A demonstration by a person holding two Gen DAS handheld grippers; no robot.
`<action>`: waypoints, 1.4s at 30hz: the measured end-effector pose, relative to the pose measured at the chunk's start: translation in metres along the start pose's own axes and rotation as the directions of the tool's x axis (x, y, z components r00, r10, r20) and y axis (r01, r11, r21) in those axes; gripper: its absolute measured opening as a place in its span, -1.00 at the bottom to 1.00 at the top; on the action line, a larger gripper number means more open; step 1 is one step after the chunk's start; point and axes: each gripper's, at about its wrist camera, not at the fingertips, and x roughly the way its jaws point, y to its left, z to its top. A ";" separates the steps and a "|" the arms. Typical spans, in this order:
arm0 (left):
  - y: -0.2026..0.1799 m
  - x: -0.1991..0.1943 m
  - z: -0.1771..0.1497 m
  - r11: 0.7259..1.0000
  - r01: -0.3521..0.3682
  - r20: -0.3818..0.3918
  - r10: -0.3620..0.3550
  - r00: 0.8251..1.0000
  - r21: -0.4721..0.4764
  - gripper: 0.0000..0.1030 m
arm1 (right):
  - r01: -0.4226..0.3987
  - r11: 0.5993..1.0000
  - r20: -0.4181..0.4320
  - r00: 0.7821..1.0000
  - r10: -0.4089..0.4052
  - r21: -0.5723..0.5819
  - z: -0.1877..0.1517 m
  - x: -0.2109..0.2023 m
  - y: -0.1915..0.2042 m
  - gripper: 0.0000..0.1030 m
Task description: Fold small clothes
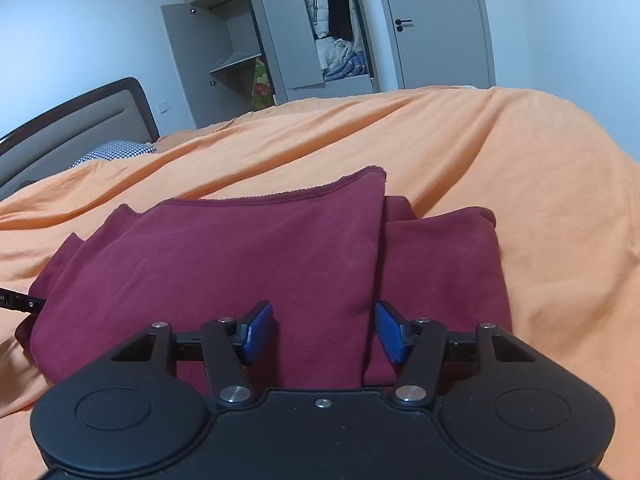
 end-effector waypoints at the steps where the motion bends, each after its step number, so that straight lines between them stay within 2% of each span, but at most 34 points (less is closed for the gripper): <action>1: -0.001 -0.005 0.000 1.000 -0.006 0.029 0.006 1.000 -0.004 -0.93 | -0.001 1.000 -0.002 1.000 0.001 -0.001 0.000 0.001 0.001 0.12; 2: -0.004 -0.013 0.000 1.000 -0.017 0.070 0.017 0.997 0.000 -0.93 | -0.002 1.000 -0.004 1.000 0.002 -0.002 0.000 0.002 0.002 0.05; 5: -0.004 -0.045 0.001 0.999 -0.044 0.190 0.046 0.981 -0.013 -0.94 | 0.013 1.000 0.002 1.000 -0.013 -0.016 0.003 0.002 0.003 -0.87; 7: 0.003 -0.058 0.000 0.998 -0.047 0.208 0.054 0.977 -0.038 -0.94 | 0.015 0.999 0.030 0.999 -0.014 -0.033 0.008 -0.003 0.006 -0.89; 10: 0.016 -0.048 -0.006 0.996 -0.052 0.167 0.064 0.984 -0.074 -0.94 | 0.043 0.998 0.078 0.996 -0.039 -0.049 0.016 -0.016 0.009 -0.90; 13: 0.024 -0.027 -0.018 0.993 -0.073 0.109 0.083 0.991 -0.094 -0.94 | 0.068 0.997 0.054 0.996 -0.067 -0.021 0.013 -0.011 0.001 -0.90; 17: 0.018 -0.029 -0.025 0.995 -0.083 0.122 0.089 0.989 -0.059 -0.87 | 0.072 0.997 -0.001 0.997 -0.072 0.028 -0.002 0.001 -0.009 -0.90; 19: 0.014 -0.033 -0.023 0.996 -0.076 0.114 0.080 0.990 -0.045 -0.72 | 0.074 0.997 0.004 0.997 -0.074 0.020 -0.005 0.000 -0.008 -0.88; 20: 0.012 -0.035 -0.024 0.997 -0.069 0.112 0.074 0.991 -0.043 -0.48 | 0.071 0.997 0.004 0.997 -0.071 0.015 -0.004 -0.001 -0.007 -0.83; 21: 0.011 -0.040 -0.026 0.998 -0.056 0.117 0.061 0.991 -0.043 -0.17 | 0.074 0.997 0.002 0.997 -0.074 0.007 -0.003 -0.002 -0.006 -0.73; 22: 0.009 -0.044 -0.030 0.998 -0.044 0.124 0.049 0.991 -0.044 -0.02 | 0.085 0.996 0.003 0.996 -0.085 -0.002 -0.002 -0.004 -0.005 -0.61; 23: 0.008 -0.047 -0.034 0.998 -0.033 0.129 0.039 0.991 -0.046 0.07 | 0.092 0.996 0.007 0.996 -0.092 -0.011 -0.002 -0.006 -0.003 -0.40; 26: 0.008 -0.052 -0.050 0.999 -0.005 0.120 0.011 0.993 -0.045 0.07 | 0.062 0.998 0.013 0.998 -0.062 -0.007 -0.007 -0.018 0.001 0.05; 27: 0.008 -0.052 -0.056 0.999 0.007 0.114 -0.002 0.993 -0.041 0.07 | 0.048 0.999 0.015 0.999 -0.048 0.006 -0.011 -0.024 0.001 0.14; 29: 0.006 -0.047 -0.064 1.000 0.008 0.096 -0.006 0.995 -0.020 0.06 | 0.024 0.999 0.025 0.999 -0.026 0.040 -0.023 -0.038 0.001 0.16; 30: 0.006 -0.044 -0.066 1.000 -0.002 0.087 0.003 0.996 -0.015 -0.06 | 0.014 0.998 0.027 1.000 -0.016 0.056 -0.029 -0.045 0.001 0.19; 31: 0.005 -0.041 -0.068 1.000 0.003 0.087 -0.002 0.996 -0.012 -0.26 | 0.003 0.997 0.021 1.000 -0.005 0.072 -0.036 -0.051 0.001 0.19; 32: 0.006 -0.039 -0.068 1.000 0.015 0.089 -0.014 0.996 -0.015 -0.72 | -0.007 0.996 0.014 1.000 0.006 0.088 -0.042 -0.055 0.001 0.19; 33: 0.006 -0.039 -0.067 1.000 0.016 0.093 -0.014 0.996 -0.025 -0.76 | -0.012 0.995 0.010 1.000 0.012 0.099 -0.047 -0.059 0.002 0.18; 34: 0.005 -0.041 -0.065 0.999 0.017 0.097 -0.014 0.995 -0.030 -0.79 | -0.015 0.995 0.009 1.000 0.014 0.100 -0.052 -0.061 0.003 0.14; 35: 0.004 -0.044 -0.062 0.999 0.015 0.101 -0.012 0.995 -0.029 -0.81 | -0.006 0.996 0.013 1.000 0.005 0.093 -0.055 -0.063 0.005 -0.06; 36: 0.003 -0.050 -0.060 1.000 0.008 0.113 -0.006 0.994 -0.019 -0.82 | 0.005 0.996 0.016 1.000 -0.006 0.084 -0.057 -0.064 0.006 -0.53; 37: 0.000 -0.058 -0.056 1.000 0.004 0.135 -0.004 0.991 -0.001 -0.83 | 0.016 0.997 0.016 1.000 -0.017 0.075 -0.056 -0.064 0.008 -0.74; 39: -0.002 -0.075 -0.050 0.999 -0.003 0.170 -0.003 0.985 0.033 -0.83 | 0.023 0.998 0.029 0.999 -0.025 0.053 -0.053 -0.068 0.009 -0.86; 42: -0.003 -0.089 -0.047 0.998 -0.005 0.165 -0.005 0.986 0.062 -0.84 | 0.061 0.998 0.071 0.996 -0.062 0.006 -0.043 -0.079 0.013 -0.88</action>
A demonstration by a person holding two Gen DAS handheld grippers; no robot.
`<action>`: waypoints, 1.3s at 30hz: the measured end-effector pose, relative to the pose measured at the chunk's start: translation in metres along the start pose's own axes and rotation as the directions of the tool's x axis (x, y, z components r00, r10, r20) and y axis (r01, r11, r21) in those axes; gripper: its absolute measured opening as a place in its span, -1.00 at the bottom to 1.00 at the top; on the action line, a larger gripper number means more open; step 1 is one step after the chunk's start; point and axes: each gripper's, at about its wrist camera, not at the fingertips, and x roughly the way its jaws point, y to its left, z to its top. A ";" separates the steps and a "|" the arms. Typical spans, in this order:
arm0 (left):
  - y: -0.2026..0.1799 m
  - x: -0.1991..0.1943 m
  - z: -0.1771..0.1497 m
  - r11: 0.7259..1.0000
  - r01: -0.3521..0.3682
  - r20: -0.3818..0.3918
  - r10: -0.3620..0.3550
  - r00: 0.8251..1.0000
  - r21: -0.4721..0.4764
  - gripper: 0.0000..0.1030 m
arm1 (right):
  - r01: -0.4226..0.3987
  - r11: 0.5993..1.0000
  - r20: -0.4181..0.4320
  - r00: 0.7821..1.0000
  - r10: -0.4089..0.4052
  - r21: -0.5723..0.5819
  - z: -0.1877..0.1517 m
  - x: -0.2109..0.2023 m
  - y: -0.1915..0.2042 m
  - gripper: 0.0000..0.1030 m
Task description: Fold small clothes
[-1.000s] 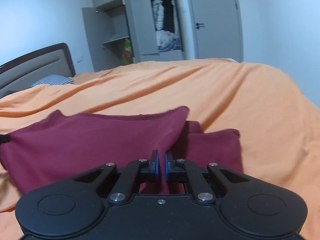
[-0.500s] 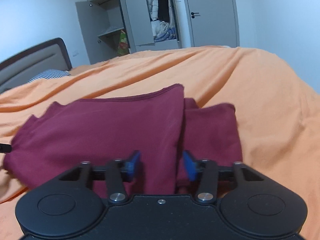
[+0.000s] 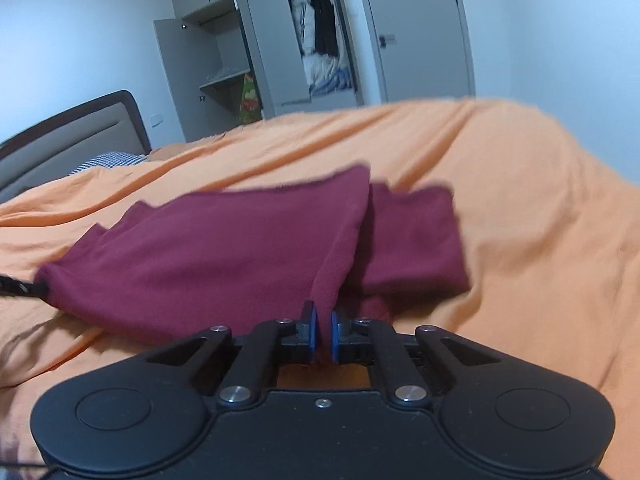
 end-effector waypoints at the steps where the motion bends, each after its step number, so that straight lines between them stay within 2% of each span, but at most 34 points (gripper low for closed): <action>1: 0.000 0.002 -0.003 1.000 -0.006 -0.013 0.006 1.000 0.009 -0.84 | 0.005 1.000 0.006 1.000 -0.005 0.004 0.003 -0.004 -0.002 -0.88; 4: 0.003 0.020 -0.020 1.000 -0.016 -0.075 0.016 0.997 -0.001 -0.84 | 0.009 0.999 -0.008 1.000 -0.009 0.032 0.003 -0.009 -0.008 -0.88; 6: 0.005 0.029 -0.031 1.000 -0.019 -0.088 0.017 0.996 -0.013 -0.83 | 0.018 0.999 -0.033 0.999 -0.017 0.046 -0.003 -0.004 -0.012 -0.88; 9: 0.006 0.029 -0.035 0.999 -0.016 -0.076 0.013 0.997 -0.040 -0.81 | 0.025 0.998 -0.063 0.998 -0.021 0.064 -0.014 0.004 -0.014 -0.88; 16: 0.001 0.025 -0.032 0.999 -0.039 -0.069 0.037 0.997 -0.032 -0.81 | 0.031 0.998 -0.056 0.998 -0.027 0.062 -0.017 0.006 -0.013 -0.85; 39: 0.000 0.026 -0.033 0.996 -0.057 -0.091 0.051 0.995 -0.066 -0.75 | 0.042 0.996 -0.057 0.998 -0.037 0.077 -0.018 0.007 -0.014 -0.79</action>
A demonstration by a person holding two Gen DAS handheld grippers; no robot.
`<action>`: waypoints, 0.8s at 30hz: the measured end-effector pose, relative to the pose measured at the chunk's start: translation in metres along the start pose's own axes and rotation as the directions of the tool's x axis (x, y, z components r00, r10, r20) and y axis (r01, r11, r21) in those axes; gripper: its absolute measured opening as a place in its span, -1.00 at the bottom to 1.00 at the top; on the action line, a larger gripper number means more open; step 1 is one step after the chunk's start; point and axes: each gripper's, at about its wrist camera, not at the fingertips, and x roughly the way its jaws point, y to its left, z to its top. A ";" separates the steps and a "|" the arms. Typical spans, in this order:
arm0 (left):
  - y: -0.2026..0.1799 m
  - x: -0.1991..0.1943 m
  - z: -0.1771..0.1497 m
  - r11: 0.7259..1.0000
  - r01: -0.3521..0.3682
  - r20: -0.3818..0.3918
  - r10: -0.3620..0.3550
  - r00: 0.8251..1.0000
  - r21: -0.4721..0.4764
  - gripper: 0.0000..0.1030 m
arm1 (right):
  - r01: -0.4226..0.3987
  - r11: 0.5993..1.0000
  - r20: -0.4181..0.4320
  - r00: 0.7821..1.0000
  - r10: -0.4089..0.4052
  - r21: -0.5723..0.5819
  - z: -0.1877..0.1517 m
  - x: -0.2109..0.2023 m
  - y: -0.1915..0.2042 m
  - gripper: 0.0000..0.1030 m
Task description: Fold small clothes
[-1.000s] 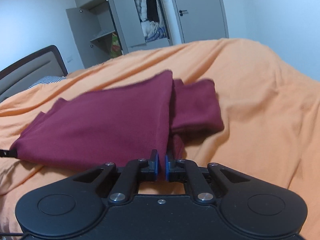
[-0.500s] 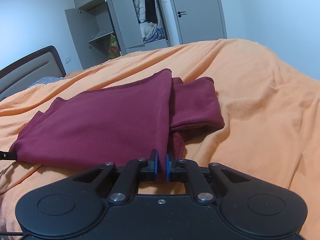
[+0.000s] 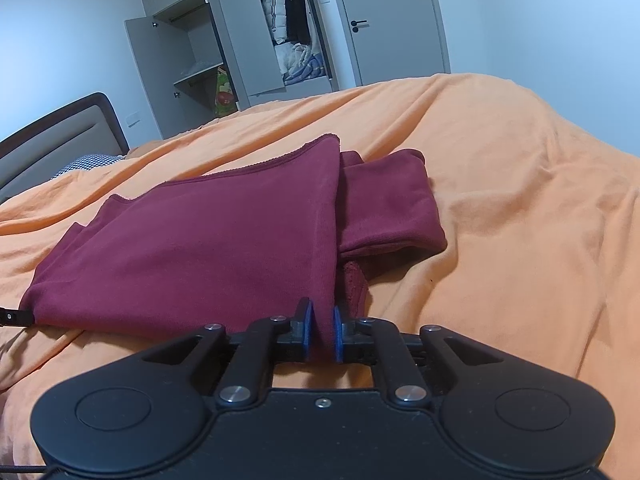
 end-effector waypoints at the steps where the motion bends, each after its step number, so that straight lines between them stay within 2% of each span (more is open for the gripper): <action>1: 0.000 0.000 0.000 1.000 0.000 -0.001 0.000 1.000 -0.002 -0.75 | 0.001 1.000 0.000 1.000 -0.001 0.000 0.000 0.000 0.000 -0.79; 5: -0.001 0.000 0.002 1.000 -0.004 -0.006 0.004 1.000 -0.008 -0.69 | 0.002 1.000 0.000 1.000 -0.002 0.001 0.000 0.000 0.000 -0.77; 7: 0.000 0.000 0.002 1.000 0.000 -0.012 0.000 1.000 -0.018 -0.53 | 0.003 1.000 0.000 1.000 -0.003 0.000 0.000 0.000 0.000 -0.75; 8: 0.001 -0.001 0.002 1.000 0.002 -0.010 -0.003 1.000 -0.024 -0.39 | 0.003 1.000 -0.001 1.000 -0.003 0.000 0.000 0.000 0.001 -0.67; 10: 0.000 -0.002 0.003 1.000 -0.002 -0.006 0.002 1.000 -0.030 -0.07 | 0.004 1.000 -0.003 1.000 -0.004 0.012 0.001 -0.001 0.001 -0.41; 11: -0.001 -0.003 0.003 0.999 -0.009 -0.004 0.009 1.000 -0.031 0.19 | 0.011 1.000 -0.003 1.000 -0.011 0.017 0.002 -0.002 0.001 -0.12; 12: -0.002 -0.004 0.004 0.999 -0.019 0.002 0.019 1.000 -0.031 0.40 | 0.016 1.000 -0.005 1.000 -0.016 0.021 0.002 -0.002 0.002 0.04; 14: -0.005 -0.008 0.005 0.999 -0.039 0.012 0.039 0.999 -0.029 0.64 | 0.009 1.000 0.000 1.000 -0.009 0.024 0.003 -0.004 0.003 0.12; 17: -0.007 -0.015 0.008 0.997 -0.065 0.038 0.066 0.997 -0.038 0.97 | 0.014 1.000 0.009 1.000 -0.014 0.016 0.004 -0.008 0.006 0.55; 20: -0.004 -0.023 0.011 0.994 -0.085 0.062 0.090 0.994 -0.070 0.99 | 0.031 0.999 0.021 0.999 -0.032 0.011 0.007 -0.012 0.010 0.99; 24: 0.003 -0.030 0.011 0.988 -0.099 0.088 0.110 0.990 -0.119 0.99 | 0.076 0.997 0.021 0.997 -0.076 0.033 0.016 -0.017 0.016 0.99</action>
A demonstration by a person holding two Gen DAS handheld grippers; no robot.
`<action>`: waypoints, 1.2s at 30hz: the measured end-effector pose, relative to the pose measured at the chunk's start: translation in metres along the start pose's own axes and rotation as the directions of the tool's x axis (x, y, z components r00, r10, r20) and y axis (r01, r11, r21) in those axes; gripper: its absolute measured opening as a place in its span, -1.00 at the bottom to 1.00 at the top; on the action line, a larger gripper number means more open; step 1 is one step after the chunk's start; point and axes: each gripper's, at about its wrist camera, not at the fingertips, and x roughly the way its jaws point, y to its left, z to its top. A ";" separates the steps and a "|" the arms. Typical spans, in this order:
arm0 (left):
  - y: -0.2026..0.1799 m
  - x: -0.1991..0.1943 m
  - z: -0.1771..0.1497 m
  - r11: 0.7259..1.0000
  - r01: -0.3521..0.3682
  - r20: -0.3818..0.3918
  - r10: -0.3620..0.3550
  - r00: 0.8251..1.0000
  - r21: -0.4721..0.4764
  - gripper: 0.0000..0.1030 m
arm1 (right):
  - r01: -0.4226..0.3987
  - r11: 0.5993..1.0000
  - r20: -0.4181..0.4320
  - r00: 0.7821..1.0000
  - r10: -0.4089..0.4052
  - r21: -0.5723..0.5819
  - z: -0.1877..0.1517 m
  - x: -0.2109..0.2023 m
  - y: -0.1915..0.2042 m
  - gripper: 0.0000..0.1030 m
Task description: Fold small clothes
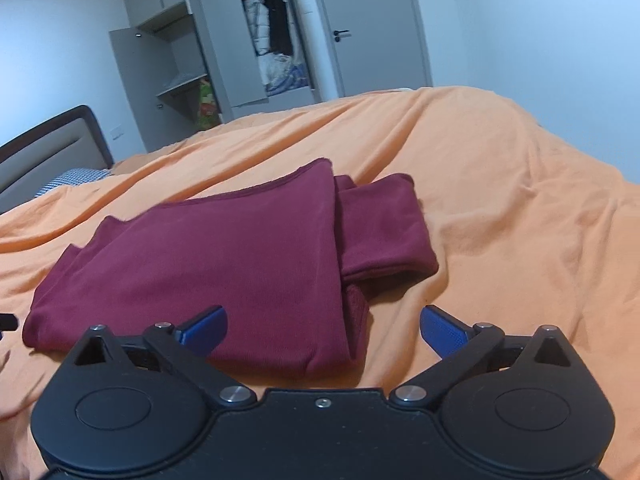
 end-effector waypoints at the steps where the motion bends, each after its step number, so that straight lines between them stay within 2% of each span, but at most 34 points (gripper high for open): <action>1: 0.002 -0.001 0.000 1.000 -0.004 0.007 0.004 1.000 -0.011 0.99 | 0.033 0.999 -0.007 0.999 -0.033 0.004 0.004 0.000 0.003 0.99; 4: 0.007 0.000 0.002 0.998 -0.036 0.022 0.037 0.999 -0.049 0.99 | 0.129 0.992 -0.040 0.991 -0.129 0.002 0.013 0.002 0.011 0.99; 7: 0.011 0.002 0.004 0.991 -0.094 0.029 0.097 0.995 -0.094 0.99 | 0.220 0.975 -0.077 0.972 -0.222 -0.031 0.024 0.009 0.024 0.99; 9: 0.014 0.001 0.004 0.986 -0.121 0.039 0.126 0.991 -0.114 0.99 | 0.244 0.967 -0.063 0.967 -0.248 -0.069 0.030 0.012 0.034 0.99; 13: 0.018 0.001 0.004 0.983 -0.131 0.040 0.137 0.990 -0.128 0.99 | 0.189 0.977 -0.024 0.981 -0.192 -0.098 0.039 0.012 0.052 0.99; 17: 0.016 0.002 0.004 0.984 -0.124 0.042 0.131 0.991 -0.127 0.99 | 0.143 0.983 -0.022 0.989 -0.147 -0.117 0.045 0.020 0.069 0.99; 24: 0.009 0.001 -0.007 0.991 -0.019 0.080 0.030 0.996 -0.133 0.99 | 0.088 0.983 -0.023 0.995 -0.092 -0.159 0.054 0.033 0.096 0.99; 26: 0.005 0.006 -0.010 0.993 0.003 0.071 0.005 0.997 -0.121 0.99 | 0.080 0.982 -0.026 0.996 -0.086 -0.173 0.056 0.040 0.104 0.99; 33: -0.005 0.025 -0.014 0.992 0.005 0.024 -0.002 1.000 -0.124 0.99 | 0.042 0.970 -0.013 0.999 -0.047 -0.241 0.066 0.072 0.126 0.99; 36: -0.008 0.030 -0.015 0.992 0.006 0.014 -0.004 1.000 -0.126 0.99 | -0.020 0.953 0.026 0.999 0.029 -0.302 0.067 0.094 0.133 0.99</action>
